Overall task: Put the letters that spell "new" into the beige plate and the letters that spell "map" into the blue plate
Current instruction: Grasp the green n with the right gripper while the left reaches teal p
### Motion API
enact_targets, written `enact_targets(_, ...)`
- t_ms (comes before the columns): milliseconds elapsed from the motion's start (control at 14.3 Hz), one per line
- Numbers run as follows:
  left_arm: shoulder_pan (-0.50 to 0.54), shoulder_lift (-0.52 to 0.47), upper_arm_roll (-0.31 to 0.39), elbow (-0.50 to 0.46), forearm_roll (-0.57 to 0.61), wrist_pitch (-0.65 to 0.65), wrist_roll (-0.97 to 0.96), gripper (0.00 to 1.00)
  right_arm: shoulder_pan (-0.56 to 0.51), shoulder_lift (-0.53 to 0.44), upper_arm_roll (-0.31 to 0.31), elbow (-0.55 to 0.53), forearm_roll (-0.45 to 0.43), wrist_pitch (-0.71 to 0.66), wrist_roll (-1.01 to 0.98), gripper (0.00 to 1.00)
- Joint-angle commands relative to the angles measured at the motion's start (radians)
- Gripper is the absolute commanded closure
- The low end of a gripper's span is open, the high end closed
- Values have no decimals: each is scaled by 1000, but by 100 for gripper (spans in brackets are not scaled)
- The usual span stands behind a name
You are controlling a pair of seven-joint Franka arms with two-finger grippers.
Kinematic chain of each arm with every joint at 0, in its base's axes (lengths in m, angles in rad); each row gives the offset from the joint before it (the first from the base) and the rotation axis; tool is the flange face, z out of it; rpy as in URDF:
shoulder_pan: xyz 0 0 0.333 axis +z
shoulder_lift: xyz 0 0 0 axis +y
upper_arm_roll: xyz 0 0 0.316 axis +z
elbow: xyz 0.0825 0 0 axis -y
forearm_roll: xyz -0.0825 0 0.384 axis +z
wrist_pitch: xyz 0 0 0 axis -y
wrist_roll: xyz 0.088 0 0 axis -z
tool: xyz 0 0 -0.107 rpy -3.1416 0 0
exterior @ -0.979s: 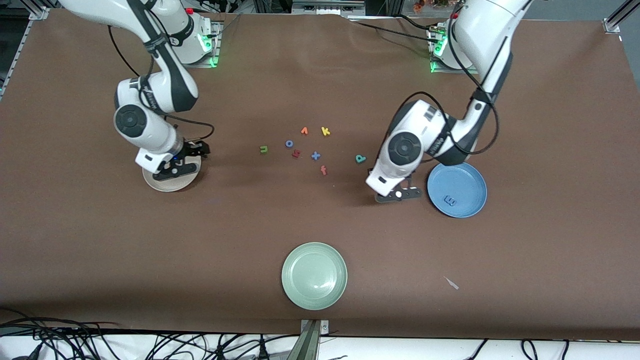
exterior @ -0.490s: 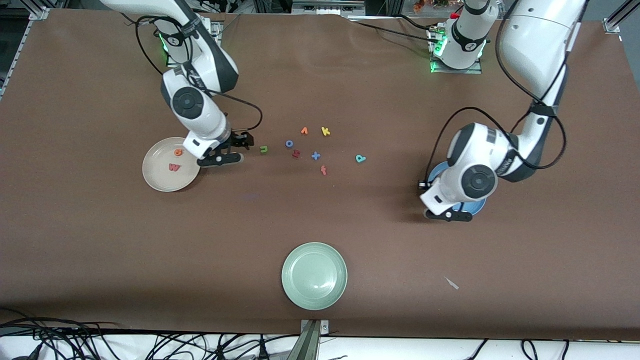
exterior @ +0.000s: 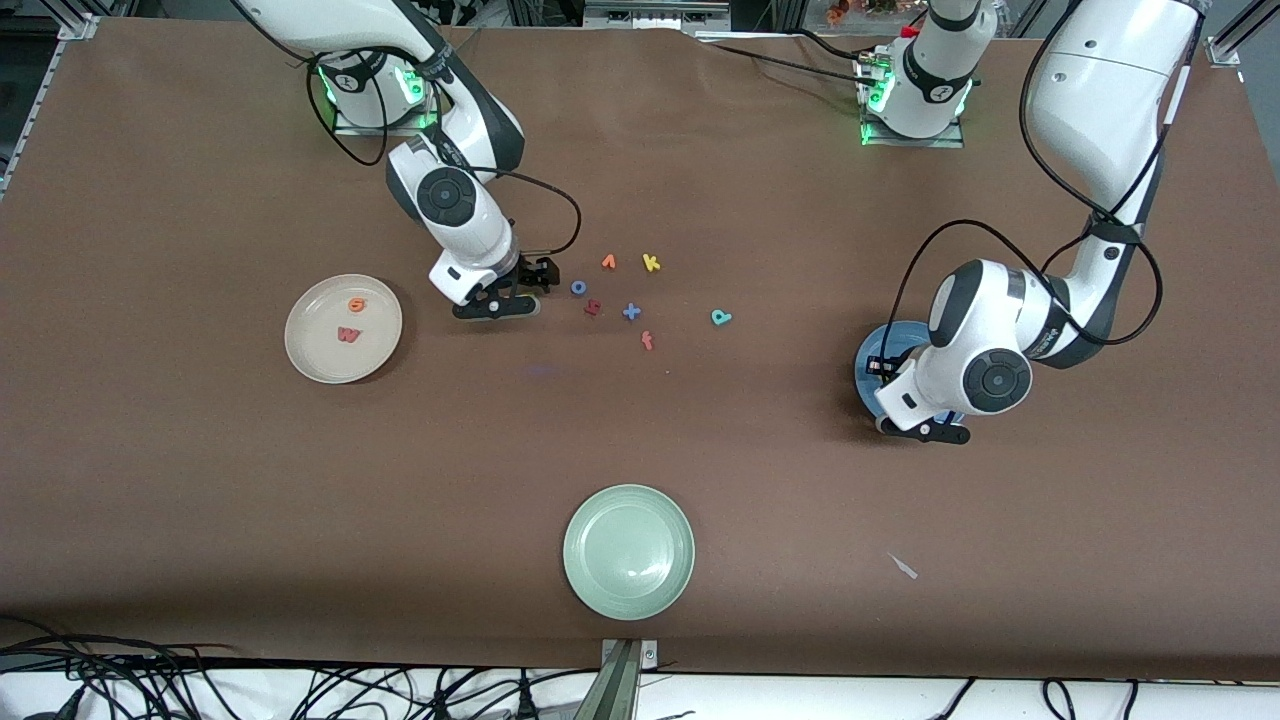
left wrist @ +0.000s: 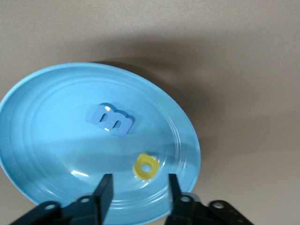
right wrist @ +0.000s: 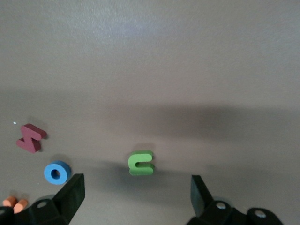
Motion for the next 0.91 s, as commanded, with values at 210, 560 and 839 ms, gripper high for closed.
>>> enact_targets(210, -19, -34, -134, 32, -10, -45, -217, 0, 13, 50, -5, 13, -4, 31, 0, 5)
enact_targets(560, -38, -13, -275, 30, -10, -30, -448, 0, 16, 53, -5, 7, -9, 28, -6, 31)
enact_targets(839, -124, 47, -279, 26, 19, 46, -372, 0, 16, 54, -7, 6, -23, 28, -9, 42)
